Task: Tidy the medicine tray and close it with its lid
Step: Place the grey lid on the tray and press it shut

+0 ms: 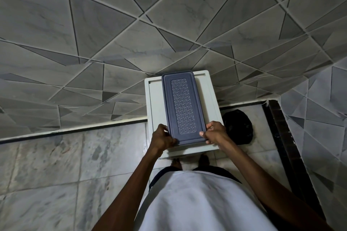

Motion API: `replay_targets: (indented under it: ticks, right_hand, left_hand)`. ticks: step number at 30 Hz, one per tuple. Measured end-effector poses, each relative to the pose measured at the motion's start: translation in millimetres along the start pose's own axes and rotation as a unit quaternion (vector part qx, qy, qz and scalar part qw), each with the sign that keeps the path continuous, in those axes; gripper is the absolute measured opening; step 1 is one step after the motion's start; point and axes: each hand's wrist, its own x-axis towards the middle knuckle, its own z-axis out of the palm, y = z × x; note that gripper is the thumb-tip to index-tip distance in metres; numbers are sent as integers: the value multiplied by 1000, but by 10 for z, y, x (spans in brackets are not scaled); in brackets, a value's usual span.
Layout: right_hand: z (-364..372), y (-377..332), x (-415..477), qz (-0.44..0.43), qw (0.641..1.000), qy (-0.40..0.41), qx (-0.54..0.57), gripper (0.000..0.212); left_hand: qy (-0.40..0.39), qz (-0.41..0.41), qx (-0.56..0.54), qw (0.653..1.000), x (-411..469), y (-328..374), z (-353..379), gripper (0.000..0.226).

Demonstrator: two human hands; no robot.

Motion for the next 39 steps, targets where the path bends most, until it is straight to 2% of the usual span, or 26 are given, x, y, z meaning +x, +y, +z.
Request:
replay_targets:
  ticks: [6, 11, 14, 16, 20, 24, 28, 31, 34, 39]
  right_hand:
    - [30, -26, 20, -10, 998, 27, -56, 31]
    - [17, -55, 15, -11, 997, 30, -65, 29]
    - [-27, -56, 23, 13, 1000, -2, -25, 27]
    - [-61, 13, 43, 23, 998, -41, 49, 27]
    - [-106, 152, -21, 0, 985, -82, 153, 24]
    - [-65, 193, -78, 6, 980, -67, 188, 20]
    - [-4, 159, -39, 46, 981, -31, 187, 22]
    - [-5, 156, -2, 67, 980, -33, 187, 21]
    - [-83, 150, 1, 52, 977, -73, 195, 19]
    - [-221, 17, 101, 2, 980, -128, 153, 25]
  left_hand:
    - [41, 3, 32, 999, 52, -44, 9, 49]
    - [37, 11, 58, 998, -5, 73, 11, 38]
    - [26, 10, 56, 998, -25, 91, -32, 39]
    - [9, 12, 32, 999, -19, 57, -76, 38]
    - [-51, -1, -12, 999, -36, -54, -107, 40]
    - [-12, -19, -40, 999, 21, -151, -44, 33]
    - [2, -21, -102, 995, 49, -166, 8, 24]
    - [-5, -28, -94, 995, 44, -145, -5, 26]
    - [-16, -29, -54, 998, 83, -163, -55, 30]
    - [-76, -25, -33, 996, 204, 30, -240, 21]
